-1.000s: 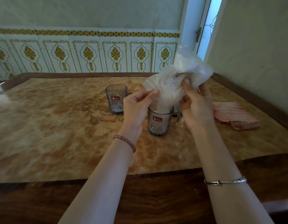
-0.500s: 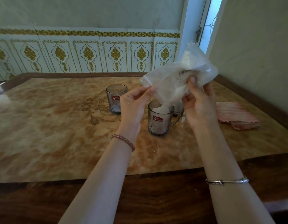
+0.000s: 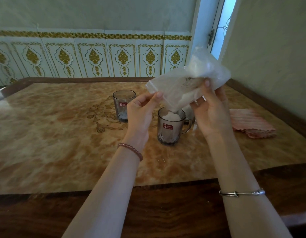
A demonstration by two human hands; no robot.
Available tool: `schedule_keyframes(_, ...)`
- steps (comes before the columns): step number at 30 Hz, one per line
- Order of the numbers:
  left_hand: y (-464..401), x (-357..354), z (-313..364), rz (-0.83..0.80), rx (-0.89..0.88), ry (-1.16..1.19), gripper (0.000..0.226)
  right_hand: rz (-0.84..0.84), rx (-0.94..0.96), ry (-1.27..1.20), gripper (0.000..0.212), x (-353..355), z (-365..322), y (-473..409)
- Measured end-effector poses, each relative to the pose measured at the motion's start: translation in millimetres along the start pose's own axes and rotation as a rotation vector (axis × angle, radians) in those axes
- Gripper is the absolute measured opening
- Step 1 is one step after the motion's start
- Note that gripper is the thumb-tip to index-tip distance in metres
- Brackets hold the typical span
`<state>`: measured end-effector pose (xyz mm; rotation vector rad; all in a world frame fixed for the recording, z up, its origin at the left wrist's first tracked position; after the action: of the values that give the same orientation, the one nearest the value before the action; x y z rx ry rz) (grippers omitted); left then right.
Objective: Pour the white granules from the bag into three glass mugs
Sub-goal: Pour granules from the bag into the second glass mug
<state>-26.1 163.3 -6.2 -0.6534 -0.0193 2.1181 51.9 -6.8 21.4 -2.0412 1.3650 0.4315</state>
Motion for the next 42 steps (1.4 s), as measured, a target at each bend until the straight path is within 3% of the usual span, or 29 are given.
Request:
schedule_keyframes(4,1.8,-2.3,1.2,-0.012,-0.008,0.009,0.013,0.001,-0.033,-0.021,0.066,-5.1,0.1,3.7)
schedule_keyframes(9,4.1,-6.7,0.6,-0.031,-0.005,0.013,0.007,-0.011,-0.063,-0.024,0.052,-4.0,2.0,3.2)
schedule_keyframes(16,2.4,-6.5,5.0,-0.049,-0.047,-0.050,0.026,0.004,-0.080,-0.028,0.046,-2.7,3.7,3.1)
schedule_keyframes(29,6.2,-12.1,6.3,-0.058,-0.072,-0.122,0.020,0.022,-0.030,0.086,0.049,-4.0,5.1,3.2)
schedule_keyframes(42,7.3,-13.7,4.4,-0.060,-0.067,-0.074,0.018,-0.017,-0.030,-0.007,0.049,-8.7,-0.8,2.7)
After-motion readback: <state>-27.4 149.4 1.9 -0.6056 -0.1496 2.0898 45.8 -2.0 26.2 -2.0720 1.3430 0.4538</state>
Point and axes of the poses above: each hand's wrist, its own y-axis away from the middle knuckle, its own x-axis out of the back of the hand, z = x × y, the point moved 9 cm from there along -y, towards the middle knuckle, and after that the axes turned 6 degrees about y, right-handed, at the moved point
